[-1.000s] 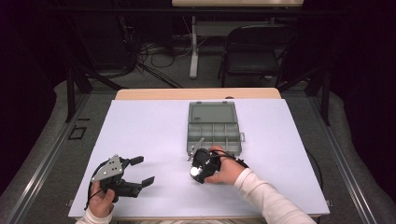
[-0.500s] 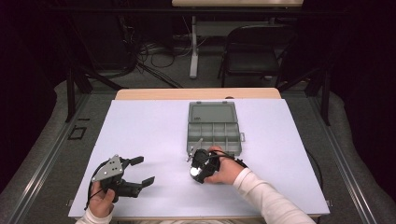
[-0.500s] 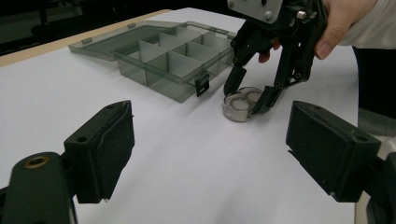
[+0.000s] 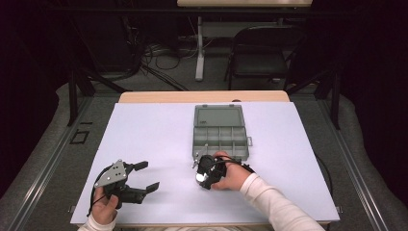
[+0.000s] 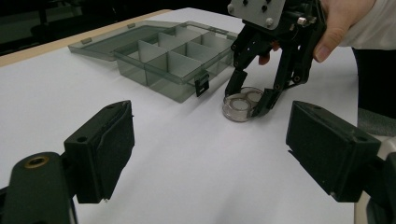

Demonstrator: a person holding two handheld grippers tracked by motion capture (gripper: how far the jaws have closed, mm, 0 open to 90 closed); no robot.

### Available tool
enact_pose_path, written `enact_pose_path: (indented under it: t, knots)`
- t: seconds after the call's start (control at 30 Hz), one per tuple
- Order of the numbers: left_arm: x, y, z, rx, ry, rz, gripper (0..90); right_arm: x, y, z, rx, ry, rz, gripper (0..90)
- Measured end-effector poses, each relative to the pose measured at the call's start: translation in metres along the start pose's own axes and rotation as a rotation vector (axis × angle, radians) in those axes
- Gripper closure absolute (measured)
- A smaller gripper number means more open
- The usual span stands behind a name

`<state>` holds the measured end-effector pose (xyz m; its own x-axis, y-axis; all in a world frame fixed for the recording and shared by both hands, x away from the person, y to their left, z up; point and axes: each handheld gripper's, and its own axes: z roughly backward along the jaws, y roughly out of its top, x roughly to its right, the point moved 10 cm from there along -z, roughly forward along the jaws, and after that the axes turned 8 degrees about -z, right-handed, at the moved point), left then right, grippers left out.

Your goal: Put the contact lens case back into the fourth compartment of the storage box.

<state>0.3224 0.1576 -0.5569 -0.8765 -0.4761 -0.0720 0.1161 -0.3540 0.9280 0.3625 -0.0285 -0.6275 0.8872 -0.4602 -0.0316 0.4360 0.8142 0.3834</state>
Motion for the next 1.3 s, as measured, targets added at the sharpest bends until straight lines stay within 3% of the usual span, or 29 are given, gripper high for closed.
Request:
enact_pose_path:
  t: [0.77, 1.3]
  knots:
    - [-0.0001, -0.0002, -0.0003, -0.001, 0.001, 0.002, 15.9, 0.0008, 0.0007, -0.0002, 0.003, 0.0, 0.013, 48.7]
    - [-0.0002, -0.0004, -0.0005, -0.003, 0.001, 0.003, 15.9, -0.0013, 0.0019, 0.0074, 0.0, 0.008, -0.007, 48.7]
